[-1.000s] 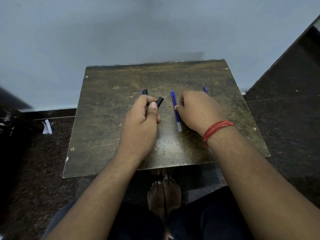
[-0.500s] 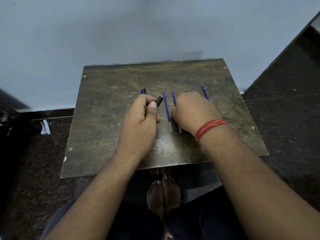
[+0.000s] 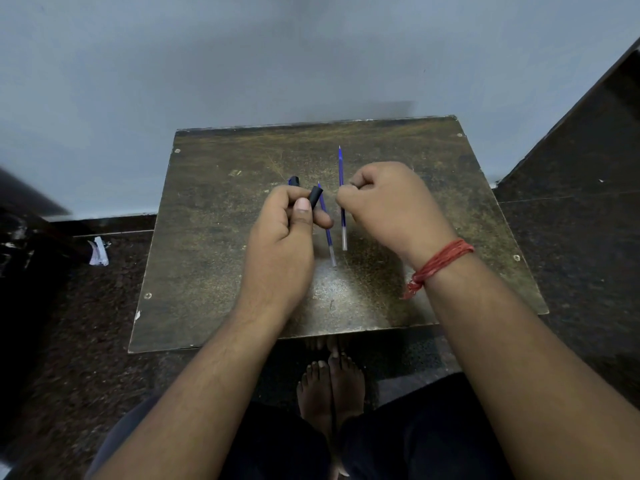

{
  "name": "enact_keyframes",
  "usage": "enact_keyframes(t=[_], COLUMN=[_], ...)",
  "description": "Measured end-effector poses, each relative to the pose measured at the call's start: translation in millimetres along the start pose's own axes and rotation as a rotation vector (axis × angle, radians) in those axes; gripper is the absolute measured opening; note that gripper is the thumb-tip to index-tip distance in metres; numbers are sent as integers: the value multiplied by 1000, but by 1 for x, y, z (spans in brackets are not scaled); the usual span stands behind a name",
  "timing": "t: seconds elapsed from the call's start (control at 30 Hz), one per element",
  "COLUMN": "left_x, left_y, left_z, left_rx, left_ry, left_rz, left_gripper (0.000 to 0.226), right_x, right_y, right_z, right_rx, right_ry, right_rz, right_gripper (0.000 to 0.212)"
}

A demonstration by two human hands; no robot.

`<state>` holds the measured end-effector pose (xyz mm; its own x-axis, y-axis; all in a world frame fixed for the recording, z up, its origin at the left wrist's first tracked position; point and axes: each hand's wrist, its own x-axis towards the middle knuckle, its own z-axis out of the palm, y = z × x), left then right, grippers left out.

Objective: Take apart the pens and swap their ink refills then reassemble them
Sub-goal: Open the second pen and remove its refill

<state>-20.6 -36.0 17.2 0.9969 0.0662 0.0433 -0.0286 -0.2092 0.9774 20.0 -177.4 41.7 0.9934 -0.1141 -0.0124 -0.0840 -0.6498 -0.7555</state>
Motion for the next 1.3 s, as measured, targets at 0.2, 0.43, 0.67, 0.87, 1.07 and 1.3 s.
enact_keyframes(t=[0.2,0.43,0.67,0.87,1.07,1.3], left_x=[1,0,1,0,1,0], left_y=[-1,-2,-2,-2,-4,-3], left_z=[0,0,0,0,0,1], left_rx=[-34,-26,-12,-32,-35,-27], left_ry=[8,-7,-15,-17,-24,-32], left_rz=[-23,-25,-19,-24,-25,-22], left_gripper=[17,17,18,16,17,17], right_x=[-2,-2,-1,1,4,5], right_y=[-4,-3,-6,-4,0,1], right_z=[3,0,-1,-1,0,-1], right_rx=[598,831,1085,1159,1238,1237], right_ry=[-65,-91,-170,18,154,196], right_rz=[208,345,362,299,291,280], right_gripper=[17,21,23,23,19,21])
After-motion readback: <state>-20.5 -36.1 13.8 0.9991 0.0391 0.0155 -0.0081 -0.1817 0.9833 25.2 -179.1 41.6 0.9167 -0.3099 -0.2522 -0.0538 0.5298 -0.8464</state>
